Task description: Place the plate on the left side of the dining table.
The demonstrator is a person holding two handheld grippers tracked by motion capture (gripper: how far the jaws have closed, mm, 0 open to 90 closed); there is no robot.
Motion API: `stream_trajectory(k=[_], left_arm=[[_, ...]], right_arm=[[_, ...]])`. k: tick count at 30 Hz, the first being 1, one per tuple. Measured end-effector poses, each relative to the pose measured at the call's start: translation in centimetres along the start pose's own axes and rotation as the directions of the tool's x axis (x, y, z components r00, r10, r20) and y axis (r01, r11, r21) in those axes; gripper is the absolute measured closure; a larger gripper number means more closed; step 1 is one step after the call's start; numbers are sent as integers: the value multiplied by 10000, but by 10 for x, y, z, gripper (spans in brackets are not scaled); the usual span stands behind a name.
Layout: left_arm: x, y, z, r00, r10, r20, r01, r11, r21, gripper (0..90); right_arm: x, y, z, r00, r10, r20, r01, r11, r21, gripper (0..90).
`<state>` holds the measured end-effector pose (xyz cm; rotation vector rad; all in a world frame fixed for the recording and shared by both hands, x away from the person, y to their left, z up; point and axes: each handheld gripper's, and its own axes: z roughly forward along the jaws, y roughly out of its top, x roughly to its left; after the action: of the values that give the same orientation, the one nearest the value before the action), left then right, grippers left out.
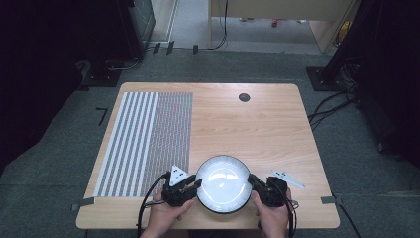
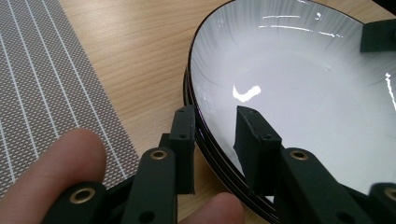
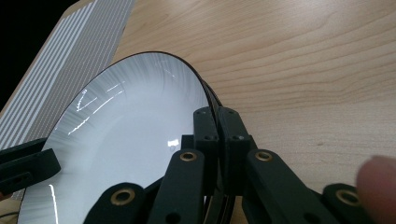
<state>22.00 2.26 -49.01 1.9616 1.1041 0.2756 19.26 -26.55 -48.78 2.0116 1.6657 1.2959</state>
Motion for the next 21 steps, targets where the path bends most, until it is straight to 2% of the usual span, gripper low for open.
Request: stream_trajectory(k=[9,21], left_arm=[[3,1,-3,9999,-151,-2,151,9998,-150,655],[5,4,-7,9994,-340,112,344,9988,-350,640]], right_arm=[[1,-1,-1,9999,-34,106,35,10000,-64,881],[-5,0,-3,9994,299,147,-297,9995,-115,882]])
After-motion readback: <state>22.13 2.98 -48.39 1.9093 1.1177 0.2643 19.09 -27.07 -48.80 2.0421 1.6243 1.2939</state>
